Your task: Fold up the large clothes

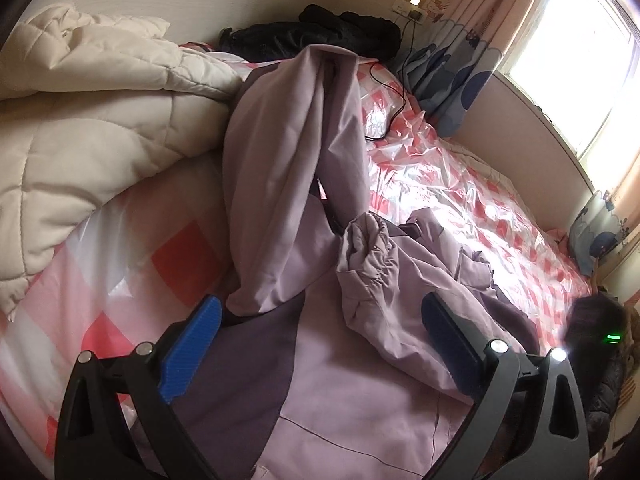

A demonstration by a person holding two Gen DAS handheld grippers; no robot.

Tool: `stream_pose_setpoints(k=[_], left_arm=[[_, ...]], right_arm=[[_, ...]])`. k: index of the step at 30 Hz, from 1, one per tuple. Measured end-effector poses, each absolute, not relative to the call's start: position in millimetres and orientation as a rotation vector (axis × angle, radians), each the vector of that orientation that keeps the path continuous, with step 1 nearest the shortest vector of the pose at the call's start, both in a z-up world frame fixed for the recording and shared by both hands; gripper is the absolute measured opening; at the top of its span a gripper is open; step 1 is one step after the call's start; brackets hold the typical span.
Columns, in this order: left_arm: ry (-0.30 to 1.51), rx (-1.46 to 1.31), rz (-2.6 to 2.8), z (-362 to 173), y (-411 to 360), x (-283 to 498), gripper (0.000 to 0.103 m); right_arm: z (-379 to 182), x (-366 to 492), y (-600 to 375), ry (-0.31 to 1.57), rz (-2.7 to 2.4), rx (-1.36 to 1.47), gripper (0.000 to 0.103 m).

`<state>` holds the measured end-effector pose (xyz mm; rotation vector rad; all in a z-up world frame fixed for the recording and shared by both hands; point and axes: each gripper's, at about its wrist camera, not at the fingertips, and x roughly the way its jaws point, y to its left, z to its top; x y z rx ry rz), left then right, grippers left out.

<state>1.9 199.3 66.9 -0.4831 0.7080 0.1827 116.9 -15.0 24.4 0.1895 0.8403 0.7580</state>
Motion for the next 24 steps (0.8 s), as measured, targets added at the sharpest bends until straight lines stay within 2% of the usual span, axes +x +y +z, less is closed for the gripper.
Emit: stream_pose_setpoints(k=[2, 5, 9, 12, 15, 18, 22, 24], left_arm=[[0.697, -0.470, 0.169, 68, 193, 2, 0.096], [0.673, -0.441, 0.106, 71, 176, 4, 0.096], [0.661, -0.322, -0.015, 69, 127, 17, 0.096], [0.686, -0.200, -0.018, 54, 95, 36, 0.096], [0.823, -0.126, 0.057, 12, 81, 66, 0.096], [0.989, -0.182, 0.097, -37, 92, 85, 0.097], [0.903, -0.130, 0.060, -6, 86, 62, 0.097], [0.812, 0.048, 0.056, 28, 73, 53, 0.097]], right_arm=[[38, 113, -60, 0.780, 0.654, 0.241, 0.080], [38, 117, -131, 0.750, 0.487, 0.348, 0.081], [-2, 127, -215, 0.811, 0.271, 0.482, 0.081], [-41, 128, -239, 0.905, 0.249, 0.505, 0.082], [-46, 122, -229, 0.882, 0.269, 0.414, 0.088], [-45, 117, -226, 0.862, 0.284, 0.407, 0.089], [-45, 121, -226, 0.885, 0.326, 0.431, 0.089], [-43, 122, -233, 0.900, 0.336, 0.492, 0.090]])
